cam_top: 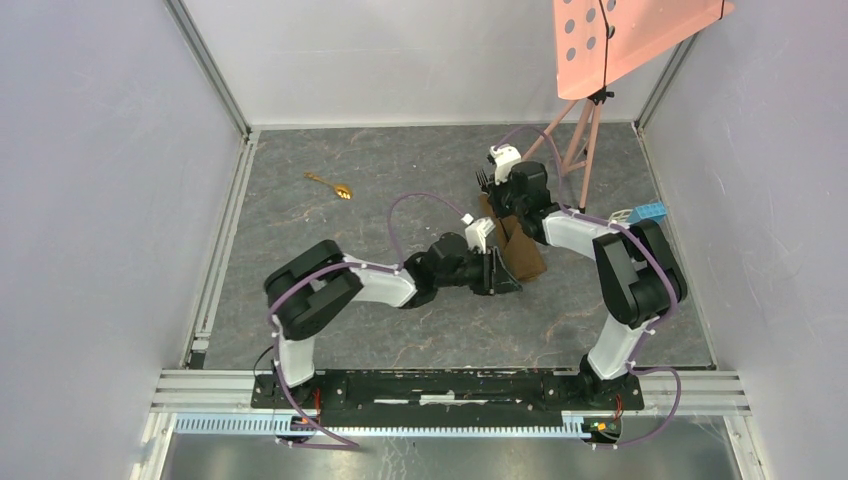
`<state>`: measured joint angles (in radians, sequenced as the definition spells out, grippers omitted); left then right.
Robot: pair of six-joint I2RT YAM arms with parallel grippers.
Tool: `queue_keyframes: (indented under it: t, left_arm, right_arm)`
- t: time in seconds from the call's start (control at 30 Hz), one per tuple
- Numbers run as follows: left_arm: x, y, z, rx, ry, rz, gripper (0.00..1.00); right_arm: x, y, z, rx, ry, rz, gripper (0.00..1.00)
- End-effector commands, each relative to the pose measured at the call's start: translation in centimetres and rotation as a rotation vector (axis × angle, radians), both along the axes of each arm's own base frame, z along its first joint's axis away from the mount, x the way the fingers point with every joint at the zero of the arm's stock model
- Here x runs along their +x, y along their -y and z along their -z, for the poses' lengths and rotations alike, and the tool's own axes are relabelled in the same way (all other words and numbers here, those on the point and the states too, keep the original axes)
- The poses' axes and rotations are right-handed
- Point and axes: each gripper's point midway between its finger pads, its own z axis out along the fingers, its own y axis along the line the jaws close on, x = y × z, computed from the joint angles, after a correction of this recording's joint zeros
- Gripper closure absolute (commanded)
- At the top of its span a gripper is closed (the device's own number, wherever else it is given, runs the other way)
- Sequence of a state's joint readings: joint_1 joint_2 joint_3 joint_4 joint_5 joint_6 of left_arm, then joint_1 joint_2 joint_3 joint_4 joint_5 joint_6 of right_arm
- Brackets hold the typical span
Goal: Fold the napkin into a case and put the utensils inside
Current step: Insert the fork into the folded napkin.
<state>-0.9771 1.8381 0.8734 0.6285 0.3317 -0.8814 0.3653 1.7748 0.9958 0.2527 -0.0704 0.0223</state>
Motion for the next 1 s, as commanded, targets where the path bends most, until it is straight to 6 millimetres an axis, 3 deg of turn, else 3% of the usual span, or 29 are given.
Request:
queue_keyframes:
  t: [0.0,0.1,0.2,0.33,0.67,0.97]
  left_arm:
    - [3.4,3.6,-3.9,-0.162,0.132,-0.036,0.67]
    - [4.4,4.7,-3.1,-0.146,0.134,-0.045,0.82]
    - [5.8,5.5,-1.0,-0.103,0.098,-0.065,0.9]
    - [7.0,6.3,1.5,-0.073,0.048,-0.071,0.94]
    - [6.0,4.4,6.7,0.002,-0.011,-0.074,0.97]
    - [6.8,2.7,9.2,0.038,-0.062,-0.13,0.98]
  right_arm:
    - [-0.3,0.3,-2.1,0.014,0.037,0.006,1.0]
    - [-0.3,0.3,-2.2,0.028,0.038,0.007,1.0]
    - [-0.5,0.2,-2.1,0.035,0.03,0.0,1.0]
    - [-0.7,0.3,-1.8,0.023,0.018,0.003,1.0]
    - [-1.8,0.8,-1.5,0.009,-0.044,0.012,1.0]
    - [-3.2,1.0,-0.7,0.024,-0.103,0.025,1.0]
